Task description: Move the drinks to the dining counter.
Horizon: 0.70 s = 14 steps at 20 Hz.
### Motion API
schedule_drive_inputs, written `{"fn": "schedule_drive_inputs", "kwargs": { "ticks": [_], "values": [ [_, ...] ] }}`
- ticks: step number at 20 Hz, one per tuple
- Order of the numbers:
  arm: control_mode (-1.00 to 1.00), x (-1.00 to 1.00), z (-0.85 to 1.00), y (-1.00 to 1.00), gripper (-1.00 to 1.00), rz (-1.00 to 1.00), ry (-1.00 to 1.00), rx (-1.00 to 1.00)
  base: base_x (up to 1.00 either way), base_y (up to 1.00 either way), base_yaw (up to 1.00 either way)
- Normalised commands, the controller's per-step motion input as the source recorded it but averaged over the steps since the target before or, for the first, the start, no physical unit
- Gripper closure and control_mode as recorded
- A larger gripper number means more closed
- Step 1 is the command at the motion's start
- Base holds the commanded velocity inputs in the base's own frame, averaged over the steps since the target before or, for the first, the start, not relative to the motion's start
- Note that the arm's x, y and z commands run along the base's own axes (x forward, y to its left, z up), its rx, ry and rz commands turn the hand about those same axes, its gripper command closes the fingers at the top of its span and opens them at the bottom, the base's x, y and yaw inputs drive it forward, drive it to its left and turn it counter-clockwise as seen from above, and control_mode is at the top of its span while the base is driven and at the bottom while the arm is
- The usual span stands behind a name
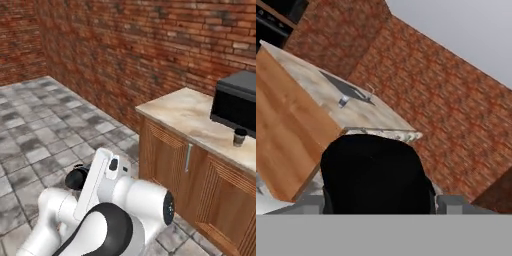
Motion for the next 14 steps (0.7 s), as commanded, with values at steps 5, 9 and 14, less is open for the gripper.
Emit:
{"fn": "schedule_drive_inputs", "kwargs": {
  "ticks": [5, 9, 14],
  "values": [
    [1.0, 0.0, 0.0, 0.0, 1.0, 0.0, 0.0, 0.0, -0.01, 0.31, 0.91],
    [1.0, 0.0, 0.0, 0.0, 1.0, 0.0, 0.0, 0.0, 0.0, 0.32, 0.91],
    [1.0, 0.0, 0.0, 0.0, 1.0, 0.0, 0.0, 0.0, -0.02, 0.37, 0.88]
  ]
}}
